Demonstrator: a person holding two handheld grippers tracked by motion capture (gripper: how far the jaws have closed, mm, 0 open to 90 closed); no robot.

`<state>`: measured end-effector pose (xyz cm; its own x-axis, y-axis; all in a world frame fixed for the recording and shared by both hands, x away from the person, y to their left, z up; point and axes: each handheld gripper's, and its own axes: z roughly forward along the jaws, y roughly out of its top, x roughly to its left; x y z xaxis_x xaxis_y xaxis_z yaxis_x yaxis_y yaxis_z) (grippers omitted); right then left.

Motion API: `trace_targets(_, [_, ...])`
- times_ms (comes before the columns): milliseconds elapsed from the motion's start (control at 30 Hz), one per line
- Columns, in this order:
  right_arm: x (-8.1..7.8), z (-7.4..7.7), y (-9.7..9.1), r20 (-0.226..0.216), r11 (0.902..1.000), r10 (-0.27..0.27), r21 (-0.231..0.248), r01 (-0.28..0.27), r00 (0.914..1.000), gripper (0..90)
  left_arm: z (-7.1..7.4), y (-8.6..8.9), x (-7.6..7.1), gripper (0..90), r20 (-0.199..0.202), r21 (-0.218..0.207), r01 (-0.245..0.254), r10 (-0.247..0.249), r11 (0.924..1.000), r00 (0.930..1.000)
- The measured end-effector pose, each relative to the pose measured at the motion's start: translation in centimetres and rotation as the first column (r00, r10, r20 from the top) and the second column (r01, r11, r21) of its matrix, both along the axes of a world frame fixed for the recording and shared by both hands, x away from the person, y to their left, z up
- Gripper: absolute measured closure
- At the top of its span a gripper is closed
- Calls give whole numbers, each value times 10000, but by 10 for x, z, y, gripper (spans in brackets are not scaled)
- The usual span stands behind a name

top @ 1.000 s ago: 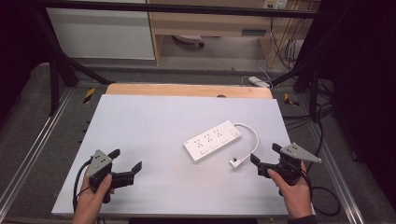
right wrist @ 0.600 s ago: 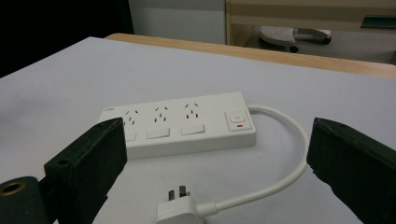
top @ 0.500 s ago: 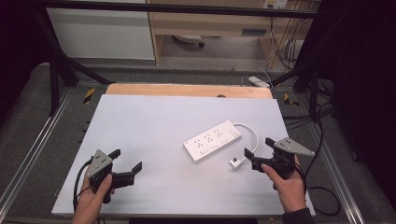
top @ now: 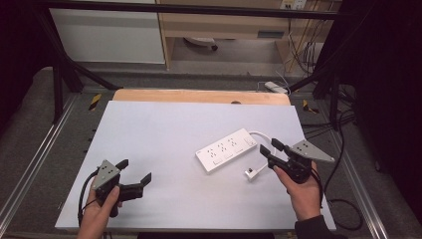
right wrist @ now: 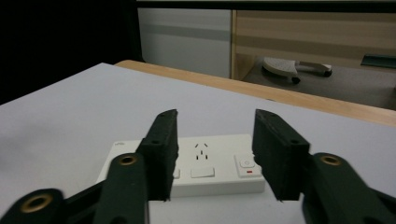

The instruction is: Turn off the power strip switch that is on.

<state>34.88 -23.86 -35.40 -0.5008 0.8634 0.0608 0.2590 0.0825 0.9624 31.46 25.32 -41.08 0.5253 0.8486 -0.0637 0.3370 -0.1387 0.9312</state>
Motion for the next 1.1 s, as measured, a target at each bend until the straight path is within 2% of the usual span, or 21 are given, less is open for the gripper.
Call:
trace_targets(33, [0, 1, 0, 122, 10000, 33, 51, -34, 9999, 657, 0, 0, 0, 45, -6, 0, -2, 2, 10000, 10000])
trace_targets(67, [0, 1, 0, 122, 10000, 33, 51, -34, 9999, 657, 0, 0, 0, 45, -11, 23, -1, 1, 10000, 10000])
trace_targets(167, [1, 2, 1, 308, 10000, 47, 72, -49, 9995, 764, 0, 0, -1, 45, -4, 30, -3, 3, 10000, 10000])
trace_targets(200, [2, 3, 3, 365, 9999, 79, 102, -83, 9993, 832, 0, 0, -1, 45, 24, 61, -45, 45, 10000, 10000])
trace_targets(367, [4, 5, 5, 446, 10000, 74, -52, -72, 9990, 895, 0, 0, -1, 45, 11, 73, -22, 22, 10000, 10000])
trace_targets(667, [13, 7, 14, 429, 9998, 130, 166, -137, 9990, 900, 0, 0, -1, 45, 35, 72, 64, -64, 10000, 10000])
trace_targets(833, [18, 8, 22, 457, 9997, 203, 129, -209, 9988, 900, 1, -2, -1, 47, 49, 142, 94, -95, 9999, 9999])
trace_targets(967, [20, 8, 26, 429, 9996, 253, 113, -258, 9988, 900, 4, -2, -3, 48, 420, 88, -12, 8, 10000, 9991])
trace_targets(1100, [24, 6, 33, 333, 9993, 383, -12, -383, 9987, 900, 4, -1, -2, 44, 315, 13, -132, 132, 9999, 9994])
